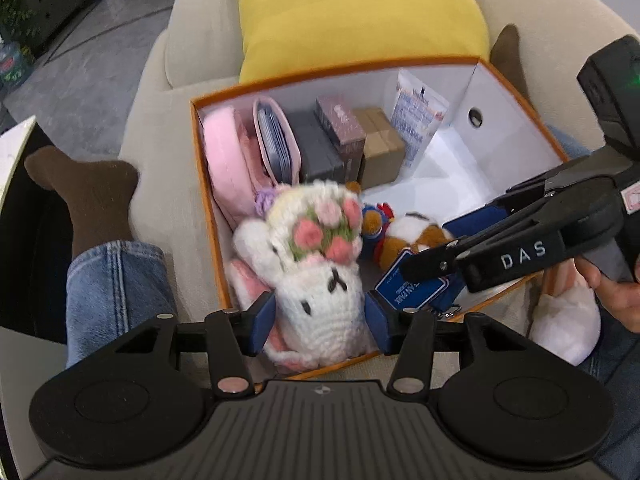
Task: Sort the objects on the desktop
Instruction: 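Open both tools to release the bunny and plush dog in the box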
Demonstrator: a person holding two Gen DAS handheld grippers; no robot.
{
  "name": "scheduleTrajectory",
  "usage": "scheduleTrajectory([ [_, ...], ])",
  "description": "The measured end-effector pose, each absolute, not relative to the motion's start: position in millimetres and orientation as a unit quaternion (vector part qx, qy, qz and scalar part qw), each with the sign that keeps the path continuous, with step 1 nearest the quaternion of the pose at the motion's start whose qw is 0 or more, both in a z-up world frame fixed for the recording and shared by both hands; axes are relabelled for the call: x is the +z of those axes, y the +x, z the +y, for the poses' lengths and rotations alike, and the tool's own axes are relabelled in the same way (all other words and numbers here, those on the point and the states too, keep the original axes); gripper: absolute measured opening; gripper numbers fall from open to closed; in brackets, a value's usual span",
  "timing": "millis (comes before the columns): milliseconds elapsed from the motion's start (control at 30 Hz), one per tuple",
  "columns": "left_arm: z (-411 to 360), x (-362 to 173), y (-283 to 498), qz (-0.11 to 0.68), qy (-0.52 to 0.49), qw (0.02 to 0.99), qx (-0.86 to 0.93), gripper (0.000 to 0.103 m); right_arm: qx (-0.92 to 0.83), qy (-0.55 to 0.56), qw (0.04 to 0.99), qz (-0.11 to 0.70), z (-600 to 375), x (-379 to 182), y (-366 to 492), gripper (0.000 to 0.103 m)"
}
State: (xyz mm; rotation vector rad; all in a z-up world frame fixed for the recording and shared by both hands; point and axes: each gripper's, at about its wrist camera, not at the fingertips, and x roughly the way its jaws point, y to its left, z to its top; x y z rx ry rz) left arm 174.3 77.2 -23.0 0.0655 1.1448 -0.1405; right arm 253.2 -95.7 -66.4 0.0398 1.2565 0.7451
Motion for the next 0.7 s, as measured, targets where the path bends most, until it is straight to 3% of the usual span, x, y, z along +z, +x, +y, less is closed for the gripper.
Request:
scheduleTrajectory([
  [100, 79, -10, 171, 0.514, 0.035, 0.854, -0.068, 0.042, 0.340, 0.031, 0.744, 0.575, -98, -64, 255, 0.055],
  [300, 77, -23, 186, 0.513, 0.042, 0.855, -0.066, 0.034, 0.352, 0.036, 0.731, 0.584, -90, -71, 252, 0.048],
  [700, 73, -51, 195, 0.531, 0.038, 0.846, -0.045, 0.031, 0.365, 0.014, 0.731, 0.576, -75, -77, 243, 0.051],
])
